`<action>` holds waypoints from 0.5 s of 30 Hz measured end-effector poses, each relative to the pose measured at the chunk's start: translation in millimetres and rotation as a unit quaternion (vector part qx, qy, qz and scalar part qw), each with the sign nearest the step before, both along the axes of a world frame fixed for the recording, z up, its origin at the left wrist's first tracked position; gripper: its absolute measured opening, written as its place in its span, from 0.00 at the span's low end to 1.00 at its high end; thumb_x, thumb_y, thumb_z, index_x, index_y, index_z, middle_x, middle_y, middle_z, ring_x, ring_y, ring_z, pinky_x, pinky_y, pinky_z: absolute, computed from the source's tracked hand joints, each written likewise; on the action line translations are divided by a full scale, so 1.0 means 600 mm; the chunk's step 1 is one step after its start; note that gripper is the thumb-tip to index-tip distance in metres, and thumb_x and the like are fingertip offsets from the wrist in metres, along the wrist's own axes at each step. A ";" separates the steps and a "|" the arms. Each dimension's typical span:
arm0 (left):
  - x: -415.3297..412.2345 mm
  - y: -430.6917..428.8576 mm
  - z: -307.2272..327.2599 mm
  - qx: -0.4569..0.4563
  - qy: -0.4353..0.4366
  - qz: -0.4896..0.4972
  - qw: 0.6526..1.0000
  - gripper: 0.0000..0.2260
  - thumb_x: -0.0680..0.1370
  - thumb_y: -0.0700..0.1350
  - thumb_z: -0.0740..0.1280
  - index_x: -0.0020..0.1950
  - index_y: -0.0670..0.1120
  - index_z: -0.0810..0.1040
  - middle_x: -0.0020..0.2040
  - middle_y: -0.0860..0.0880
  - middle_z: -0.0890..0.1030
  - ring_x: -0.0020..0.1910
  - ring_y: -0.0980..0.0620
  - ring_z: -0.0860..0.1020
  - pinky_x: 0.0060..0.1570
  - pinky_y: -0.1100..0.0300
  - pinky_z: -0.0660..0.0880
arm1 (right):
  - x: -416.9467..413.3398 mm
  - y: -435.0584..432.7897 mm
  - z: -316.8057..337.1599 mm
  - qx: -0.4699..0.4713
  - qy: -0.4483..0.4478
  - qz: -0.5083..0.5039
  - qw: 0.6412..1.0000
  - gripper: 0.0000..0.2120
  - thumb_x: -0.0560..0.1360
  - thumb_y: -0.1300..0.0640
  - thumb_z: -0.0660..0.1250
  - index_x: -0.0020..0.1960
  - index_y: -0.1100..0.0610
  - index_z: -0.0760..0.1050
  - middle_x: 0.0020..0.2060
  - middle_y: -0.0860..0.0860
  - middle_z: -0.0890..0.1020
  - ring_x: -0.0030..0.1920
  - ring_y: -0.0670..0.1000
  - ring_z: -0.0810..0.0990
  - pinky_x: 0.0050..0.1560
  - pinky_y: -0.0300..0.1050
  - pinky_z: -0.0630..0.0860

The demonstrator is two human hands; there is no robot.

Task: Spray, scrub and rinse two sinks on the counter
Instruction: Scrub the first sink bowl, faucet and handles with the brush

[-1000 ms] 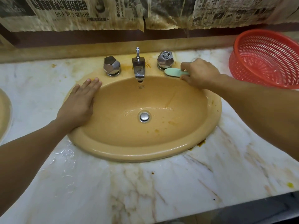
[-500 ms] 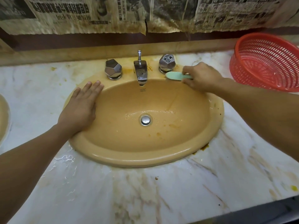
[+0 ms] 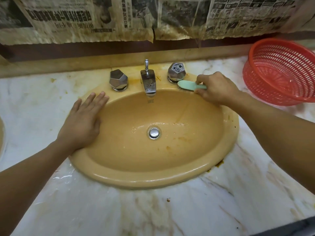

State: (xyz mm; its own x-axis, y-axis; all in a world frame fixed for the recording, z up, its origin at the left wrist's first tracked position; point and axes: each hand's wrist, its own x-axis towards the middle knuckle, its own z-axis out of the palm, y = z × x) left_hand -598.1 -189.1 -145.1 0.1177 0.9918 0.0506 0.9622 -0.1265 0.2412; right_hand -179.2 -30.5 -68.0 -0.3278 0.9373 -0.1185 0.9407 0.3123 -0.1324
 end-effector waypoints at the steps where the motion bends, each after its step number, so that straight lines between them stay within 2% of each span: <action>1: 0.000 0.001 0.000 -0.001 0.000 -0.001 1.000 0.38 0.78 0.37 0.66 0.84 0.53 0.53 0.84 0.57 0.52 0.83 0.53 0.48 0.81 0.47 0.46 | 0.005 0.010 0.003 -0.016 0.007 -0.015 1.000 0.14 0.78 0.48 0.70 0.61 0.52 0.78 0.51 0.58 0.79 0.53 0.61 0.77 0.45 0.49 0.71; 3: -0.001 0.005 -0.001 0.000 0.000 0.000 1.000 0.38 0.78 0.37 0.67 0.84 0.53 0.53 0.84 0.58 0.52 0.83 0.54 0.48 0.81 0.47 0.46 | 0.010 0.028 0.009 -0.040 0.029 -0.049 0.998 0.13 0.76 0.48 0.72 0.57 0.54 0.80 0.50 0.57 0.78 0.54 0.58 0.74 0.48 0.48 0.70; 5: -0.002 0.010 -0.003 0.001 0.003 -0.002 1.000 0.39 0.79 0.38 0.67 0.84 0.53 0.52 0.84 0.57 0.52 0.83 0.54 0.48 0.81 0.46 0.46 | -0.002 0.047 0.013 -0.057 0.046 -0.075 0.994 0.12 0.75 0.49 0.73 0.53 0.57 0.82 0.49 0.60 0.80 0.50 0.56 0.73 0.47 0.46 0.70; 8: -0.004 0.019 -0.005 0.001 0.009 -0.004 1.000 0.39 0.79 0.40 0.68 0.84 0.54 0.52 0.84 0.58 0.50 0.83 0.54 0.47 0.80 0.47 0.45 | -0.056 0.076 0.031 -0.087 0.065 -0.100 0.989 0.13 0.76 0.53 0.71 0.46 0.64 0.81 0.43 0.63 0.83 0.36 0.58 0.77 0.37 0.44 0.73; 11: -0.006 0.023 -0.005 -0.001 0.013 -0.004 1.000 0.39 0.80 0.41 0.68 0.84 0.54 0.51 0.84 0.59 0.49 0.83 0.55 0.46 0.80 0.49 0.43 | -0.081 0.103 0.046 -0.128 0.069 -0.148 0.978 0.12 0.78 0.57 0.68 0.40 0.64 0.76 0.31 0.60 0.78 0.17 0.52 0.71 0.20 0.36 0.66; 13: -0.007 0.026 -0.007 -0.006 0.015 -0.007 1.000 0.39 0.80 0.41 0.68 0.85 0.54 0.50 0.84 0.59 0.49 0.83 0.56 0.45 0.80 0.49 0.43 | -0.064 0.104 0.053 -0.157 0.028 -0.152 0.975 0.13 0.78 0.58 0.68 0.37 0.63 0.74 0.24 0.57 0.75 0.12 0.50 0.66 0.17 0.35 0.64; 15: -0.008 0.029 -0.007 -0.006 0.017 -0.009 1.000 0.39 0.80 0.42 0.68 0.85 0.54 0.50 0.84 0.59 0.48 0.83 0.56 0.44 0.80 0.48 0.43 | -0.041 0.099 0.056 -0.154 -0.014 -0.153 0.976 0.14 0.77 0.56 0.69 0.37 0.63 0.74 0.22 0.56 0.76 0.14 0.52 0.70 0.19 0.34 0.65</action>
State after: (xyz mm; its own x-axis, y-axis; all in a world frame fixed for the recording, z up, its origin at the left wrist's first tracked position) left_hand -602.8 -171.7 -149.2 0.1370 0.9900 0.0338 0.9674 -0.1411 0.2104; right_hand -204.0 28.7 -34.5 -0.0307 0.9092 -0.4152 0.9883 -0.0346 -0.1488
